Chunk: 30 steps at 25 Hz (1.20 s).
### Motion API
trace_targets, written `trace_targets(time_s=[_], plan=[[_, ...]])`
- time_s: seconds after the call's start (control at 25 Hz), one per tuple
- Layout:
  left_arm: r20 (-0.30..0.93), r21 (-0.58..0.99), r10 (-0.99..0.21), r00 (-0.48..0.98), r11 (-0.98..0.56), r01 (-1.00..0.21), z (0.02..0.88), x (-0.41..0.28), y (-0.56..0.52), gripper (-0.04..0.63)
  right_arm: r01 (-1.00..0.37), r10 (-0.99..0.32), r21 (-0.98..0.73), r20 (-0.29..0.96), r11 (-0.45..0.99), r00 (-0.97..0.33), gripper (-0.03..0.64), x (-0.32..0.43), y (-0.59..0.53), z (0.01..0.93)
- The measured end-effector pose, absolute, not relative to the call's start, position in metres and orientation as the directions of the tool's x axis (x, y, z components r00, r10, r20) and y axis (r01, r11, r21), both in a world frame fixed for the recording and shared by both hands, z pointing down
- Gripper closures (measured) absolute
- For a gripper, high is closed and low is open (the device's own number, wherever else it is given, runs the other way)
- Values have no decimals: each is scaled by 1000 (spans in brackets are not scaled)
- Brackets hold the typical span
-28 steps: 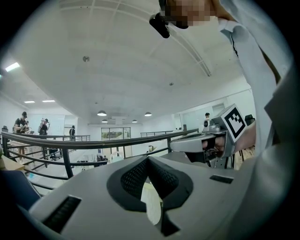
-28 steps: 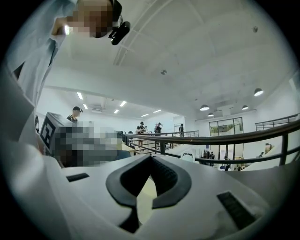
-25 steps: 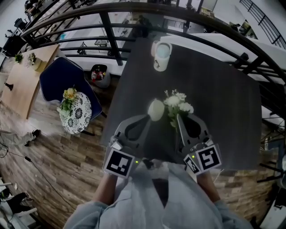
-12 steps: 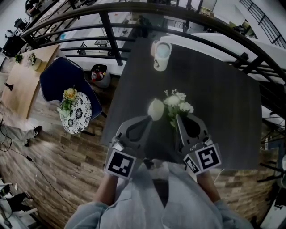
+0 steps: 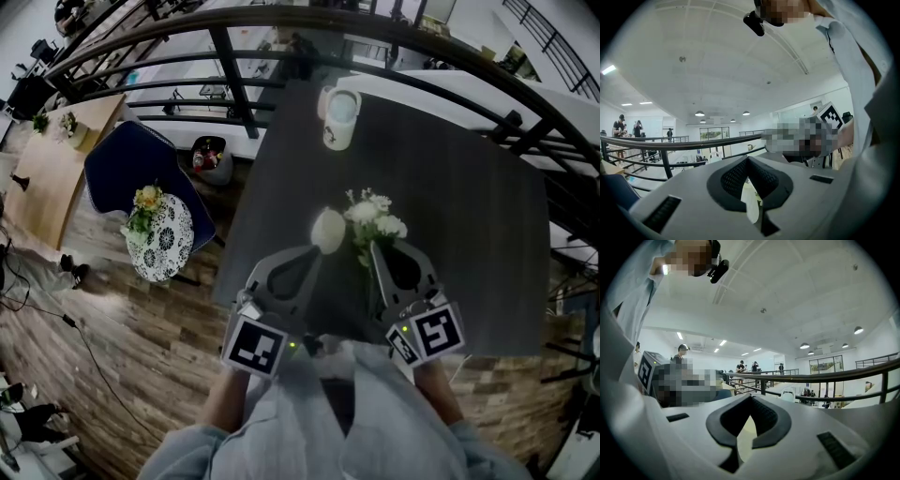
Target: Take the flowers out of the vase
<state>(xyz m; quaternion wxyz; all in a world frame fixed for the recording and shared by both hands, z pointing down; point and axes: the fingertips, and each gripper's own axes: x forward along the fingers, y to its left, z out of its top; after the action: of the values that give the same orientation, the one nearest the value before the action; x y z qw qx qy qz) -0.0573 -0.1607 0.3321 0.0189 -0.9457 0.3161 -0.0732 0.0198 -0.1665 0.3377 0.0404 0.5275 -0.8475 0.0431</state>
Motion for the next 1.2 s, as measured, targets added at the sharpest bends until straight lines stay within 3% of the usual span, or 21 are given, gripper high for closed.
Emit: trace_targets(time_s=[1.2], plan=[[122,-83,-601,790,-799,-595,333,-57,-159,604,-898,-889,-30,128,439,-439,617,19,-166,341]])
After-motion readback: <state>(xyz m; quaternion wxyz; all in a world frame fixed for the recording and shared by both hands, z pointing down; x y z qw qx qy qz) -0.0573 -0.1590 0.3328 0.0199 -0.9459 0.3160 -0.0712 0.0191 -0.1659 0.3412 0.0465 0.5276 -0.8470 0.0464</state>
